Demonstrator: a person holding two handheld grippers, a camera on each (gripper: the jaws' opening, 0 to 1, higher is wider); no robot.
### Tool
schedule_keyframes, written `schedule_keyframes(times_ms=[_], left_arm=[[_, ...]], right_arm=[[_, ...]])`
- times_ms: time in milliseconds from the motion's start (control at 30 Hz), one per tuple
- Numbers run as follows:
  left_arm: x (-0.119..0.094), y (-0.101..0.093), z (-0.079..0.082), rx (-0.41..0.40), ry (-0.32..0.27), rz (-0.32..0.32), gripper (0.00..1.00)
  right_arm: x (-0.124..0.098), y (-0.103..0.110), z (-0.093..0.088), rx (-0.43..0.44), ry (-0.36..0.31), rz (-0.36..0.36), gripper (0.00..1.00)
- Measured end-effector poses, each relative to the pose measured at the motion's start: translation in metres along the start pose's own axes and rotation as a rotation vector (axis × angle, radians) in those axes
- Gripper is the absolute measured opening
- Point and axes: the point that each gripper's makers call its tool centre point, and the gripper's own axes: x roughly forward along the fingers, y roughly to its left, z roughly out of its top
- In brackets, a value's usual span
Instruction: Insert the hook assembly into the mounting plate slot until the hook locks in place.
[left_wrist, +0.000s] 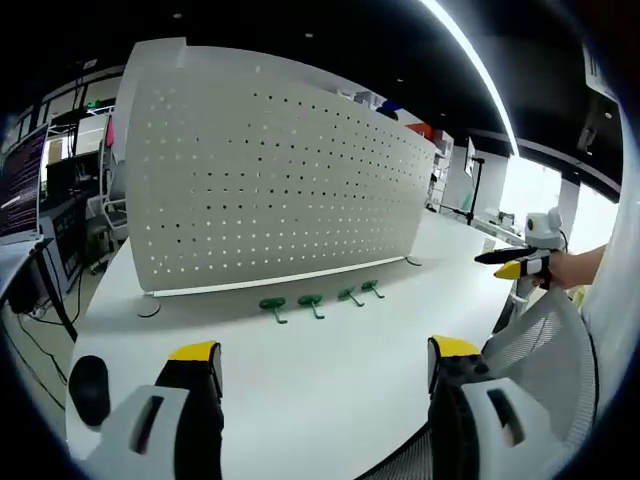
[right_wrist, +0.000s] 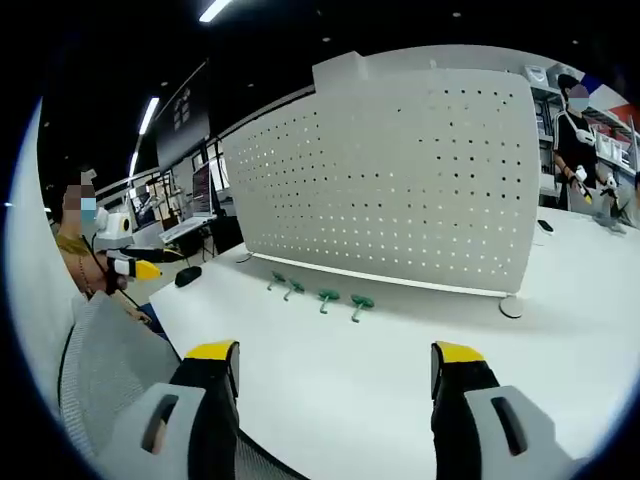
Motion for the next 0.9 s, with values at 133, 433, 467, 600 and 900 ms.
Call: schedule_keyframes(times_ms=[133, 433, 467, 600, 900], left_arm=[[0.0002, -0.0007, 0.0004, 0.002, 0.001, -0.002, 0.87], [0.0015, -0.0008, -0.0009, 0.003, 0.006, -0.008, 0.87], [0.0016, -0.0008, -0.0008, 0.003, 0.006, -0.008, 0.86], [0.0019, -0.0005, -0.0010, 0.002, 0.007, -0.009, 0.87], [0.0034, -0.0008, -0.0014, 0.001, 0.010, -0.013, 0.86]], right_arm=[[0.0000, 0.0004, 0.0005, -0.001, 0.000, 0.001, 0.76], [-0.0004, -0.0005, -0.0003, -0.002, 0.004, 0.000, 0.76], [-0.0003, -0.0007, -0.0004, -0.002, 0.004, 0.001, 0.76], [0.0001, -0.0010, 0.0008, 0.000, 0.001, 0.000, 0.76], [0.0001, -0.0034, -0.0021, 0.006, 0.004, -0.004, 0.76]])
